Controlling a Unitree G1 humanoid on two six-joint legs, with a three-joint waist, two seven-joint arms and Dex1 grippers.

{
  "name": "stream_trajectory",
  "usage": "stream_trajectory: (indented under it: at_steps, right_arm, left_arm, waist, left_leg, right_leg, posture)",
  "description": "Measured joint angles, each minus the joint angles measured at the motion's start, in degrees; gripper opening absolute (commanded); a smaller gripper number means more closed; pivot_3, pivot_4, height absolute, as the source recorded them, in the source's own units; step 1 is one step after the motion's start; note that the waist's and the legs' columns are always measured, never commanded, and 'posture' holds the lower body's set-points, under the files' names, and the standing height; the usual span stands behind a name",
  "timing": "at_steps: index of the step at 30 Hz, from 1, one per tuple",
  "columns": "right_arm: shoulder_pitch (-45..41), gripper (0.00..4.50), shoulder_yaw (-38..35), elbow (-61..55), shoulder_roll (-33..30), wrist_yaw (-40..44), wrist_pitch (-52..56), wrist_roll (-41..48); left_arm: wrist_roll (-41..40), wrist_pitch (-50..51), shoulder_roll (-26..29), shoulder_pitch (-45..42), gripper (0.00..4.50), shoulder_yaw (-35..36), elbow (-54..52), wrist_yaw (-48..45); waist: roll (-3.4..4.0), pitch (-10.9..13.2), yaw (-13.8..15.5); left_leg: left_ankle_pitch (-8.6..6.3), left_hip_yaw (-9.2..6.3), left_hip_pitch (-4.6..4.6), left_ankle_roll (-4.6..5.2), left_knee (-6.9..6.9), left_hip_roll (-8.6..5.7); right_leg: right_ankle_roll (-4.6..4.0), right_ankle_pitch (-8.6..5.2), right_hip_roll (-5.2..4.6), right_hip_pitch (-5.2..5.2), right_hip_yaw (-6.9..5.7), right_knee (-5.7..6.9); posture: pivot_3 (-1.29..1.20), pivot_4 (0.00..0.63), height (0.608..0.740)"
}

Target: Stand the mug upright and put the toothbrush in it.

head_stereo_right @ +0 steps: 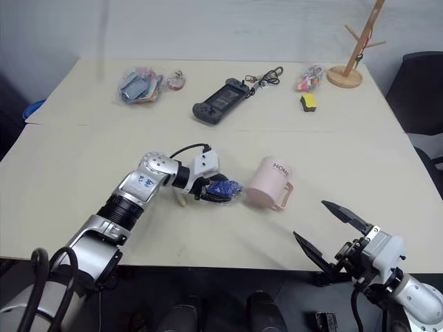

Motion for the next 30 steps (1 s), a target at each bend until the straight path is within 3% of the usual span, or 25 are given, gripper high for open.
stream_trajectory:
  at_steps: [2,5,10,12,17,23,24,27,28,30]
  right_arm:
    - [-1.59,4.50,1.30,0.28,0.03,0.24,0.01,-0.05]
    - [-5.59,4.50,3.82,1.89,0.13,0.96,0.41,0.15]
    - [-11.47,4.50,8.52,3.20,0.59,2.27,1.56,0.84]
    - [-14.58,4.50,10.95,4.07,1.08,2.88,2.16,0.94]
    - [-18.89,4.50,14.92,4.36,1.32,6.14,2.44,1.02]
    - [-21.92,4.50,15.83,9.30,0.85,8.41,1.53,0.10]
    - [-22.28,4.50,15.82,9.97,0.84,8.47,1.55,0.11]
    - [-21.99,4.50,14.22,10.55,-0.42,8.34,1.91,0.17]
    - [-21.94,4.50,13.37,10.59,-1.17,8.27,2.11,0.20]
    - [-20.90,4.50,11.08,10.51,-2.53,7.73,2.75,0.42]
  left_arm:
    - [-2.93,-1.17,-0.93,0.58,2.69,3.95,-0.80,0.81]
    - [-11.51,-2.23,-0.29,3.68,2.69,15.49,-6.03,3.06]
    - [-16.84,1.73,12.80,13.19,2.69,33.45,-13.00,12.28]
    - [-16.17,4.56,19.11,21.75,2.69,38.90,-15.25,16.31]
    - [-14.01,14.14,27.68,41.64,2.69,51.94,-17.49,23.50]
    - [-14.62,18.47,26.14,49.96,2.69,59.82,-20.16,28.74]
    - [-15.52,19.32,25.31,51.29,3.43,59.90,-21.33,28.35]
    - [-17.54,19.58,24.93,55.09,4.25,58.12,-25.51,23.48]
    - [-17.88,18.74,25.34,55.52,4.47,57.58,-26.33,22.12]
    - [-18.18,16.06,27.16,55.39,4.47,57.67,-26.42,20.15]
  waist:
    - [0.00,0.00,0.14]
    - [0.00,0.00,-0.37]
    - [0.05,-0.03,-1.28]
    - [0.04,-0.02,-1.40]
    - [-0.06,-0.01,-0.41]
    - [-0.13,-0.05,2.22]
    - [-0.15,-0.06,2.31]
    - [-0.19,-0.08,2.16]
    - [-0.19,-0.09,2.11]
    - [-0.20,-0.09,1.98]
  left_leg:
    - [0.00,-0.01,-0.04,-0.01,0.04,0.03]
    - [-0.01,-0.02,-0.05,-0.06,0.05,0.09]
    - [-0.03,-0.09,0.02,-0.10,-0.17,0.04]
    - [-0.07,-0.05,-0.06,-0.16,-0.16,0.01]
    - [-0.19,-0.17,-0.09,-0.26,-0.10,-0.02]
    - [-0.25,-0.23,-0.06,-0.16,0.08,-0.09]
    - [-0.26,-0.23,-0.08,-0.16,0.08,-0.09]
    - [-0.27,-0.21,-0.14,-0.18,0.05,-0.06]
    - [-0.27,-0.20,-0.14,-0.18,0.03,-0.04]
    - [-0.28,-0.20,-0.11,-0.22,0.01,0.05]
  right_leg:
    - [0.00,0.00,-0.01,-0.03,0.00,0.00]
    - [0.00,0.00,0.01,-0.10,0.02,0.05]
    - [-0.01,0.00,0.13,-0.60,0.07,0.39]
    - [-0.01,0.00,-0.03,-0.85,0.07,0.60]
    - [-0.04,-0.01,-0.18,-0.83,0.02,0.50]
    - [-0.20,0.10,-0.26,-0.63,-0.05,0.31]
    - [-0.20,0.10,-0.26,-0.65,-0.05,0.31]
    - [-0.20,0.10,-0.23,-0.71,-0.04,0.28]
    - [-0.20,0.10,-0.22,-0.72,-0.03,0.27]
    - [-0.22,0.10,-0.14,-0.72,-0.05,0.26]
  posture:
    - [0.00,0.150,0.740]
    - [0.00,0.150,0.740]
    - [0.00,0.150,0.740]
    - [0.00,0.150,0.740]
    - [0.00,0.150,0.740]
    - [0.00,0.150,0.740]
    - [0.00,0.150,0.740]
    - [0.00,0.150,0.740]
    - [0.00,0.150,0.740]
    - [0.00,0.150,0.740]
